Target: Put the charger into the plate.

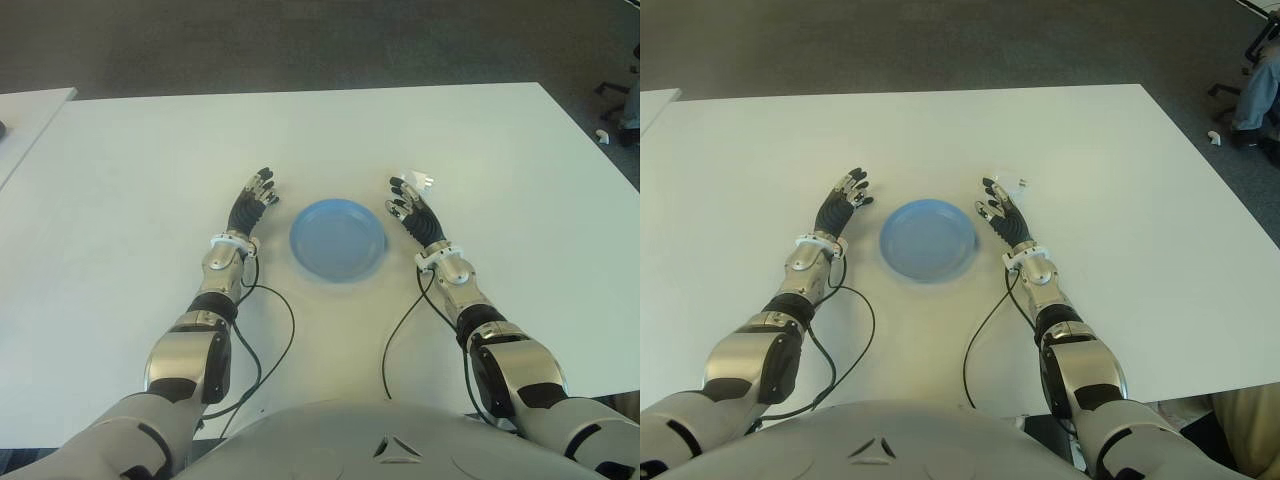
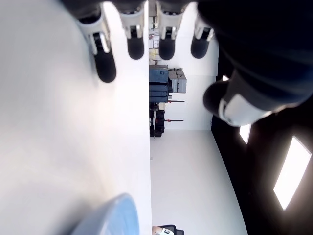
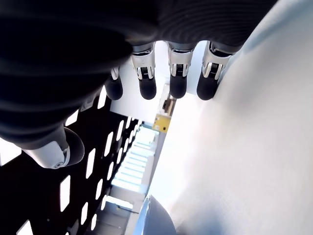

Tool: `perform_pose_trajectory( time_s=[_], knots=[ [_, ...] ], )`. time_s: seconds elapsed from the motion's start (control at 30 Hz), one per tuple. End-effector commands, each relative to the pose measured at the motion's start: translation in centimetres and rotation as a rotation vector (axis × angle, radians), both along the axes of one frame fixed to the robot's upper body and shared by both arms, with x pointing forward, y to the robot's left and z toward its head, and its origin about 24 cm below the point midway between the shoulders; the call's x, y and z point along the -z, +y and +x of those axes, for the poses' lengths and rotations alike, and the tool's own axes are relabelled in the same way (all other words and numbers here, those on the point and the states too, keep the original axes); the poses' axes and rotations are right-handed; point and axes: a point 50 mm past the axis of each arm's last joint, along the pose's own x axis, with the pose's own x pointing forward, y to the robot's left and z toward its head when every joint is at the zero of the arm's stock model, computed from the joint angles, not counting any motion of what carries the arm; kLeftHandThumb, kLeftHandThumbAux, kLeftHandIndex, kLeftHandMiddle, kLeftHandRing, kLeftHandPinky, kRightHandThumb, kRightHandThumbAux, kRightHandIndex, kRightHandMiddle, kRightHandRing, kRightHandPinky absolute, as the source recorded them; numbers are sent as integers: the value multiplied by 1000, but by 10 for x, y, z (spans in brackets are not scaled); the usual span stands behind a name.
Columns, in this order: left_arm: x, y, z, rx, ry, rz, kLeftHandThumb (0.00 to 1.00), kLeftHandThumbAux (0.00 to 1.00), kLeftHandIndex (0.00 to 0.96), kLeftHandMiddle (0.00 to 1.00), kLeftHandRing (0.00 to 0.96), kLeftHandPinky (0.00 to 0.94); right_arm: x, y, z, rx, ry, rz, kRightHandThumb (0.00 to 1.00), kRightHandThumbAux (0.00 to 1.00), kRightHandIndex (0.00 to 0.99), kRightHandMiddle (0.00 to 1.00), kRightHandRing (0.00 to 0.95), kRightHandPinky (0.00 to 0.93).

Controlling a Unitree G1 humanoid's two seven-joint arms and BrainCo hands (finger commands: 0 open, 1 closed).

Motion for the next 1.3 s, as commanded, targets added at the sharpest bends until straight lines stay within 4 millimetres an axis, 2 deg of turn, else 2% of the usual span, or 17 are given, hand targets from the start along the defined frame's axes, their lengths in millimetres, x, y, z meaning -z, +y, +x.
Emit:
perform_pose_trajectory(
  time_s=[0.03, 0.27, 0.4, 0.67, 0.87, 1.3],
  knots=[
    [14, -1, -8, -6, 78, 14, 0, 579, 0, 0, 0, 6, 30, 3, -21, -48, 164, -66, 394, 479, 78, 76, 83, 169],
    [16, -3, -8, -7, 99, 33, 0, 601, 0, 0, 0, 13, 18, 0, -7, -47, 132, -120, 417, 507, 103, 118, 141, 245],
    [16, -3, -8, 1, 110, 43, 0, 617, 4, 2, 0, 12, 8, -8, 6, 0, 121, -169, 410, 567, 112, 194, 219, 296],
    [16, -4, -7, 12, 119, 44, 0, 626, 17, 14, 6, 24, -18, -17, 28, 65, 79, -182, 394, 643, 129, 263, 286, 328],
    [16, -4, -6, 17, 119, 37, 0, 626, 28, 20, 12, 33, -45, -13, 42, 82, 10, -193, 394, 689, 136, 286, 309, 343],
    [16, -5, -5, 18, 124, 39, 0, 618, 45, 25, 20, 41, -81, -7, 56, 70, -26, -178, 460, 721, 129, 315, 384, 450]
  ],
)
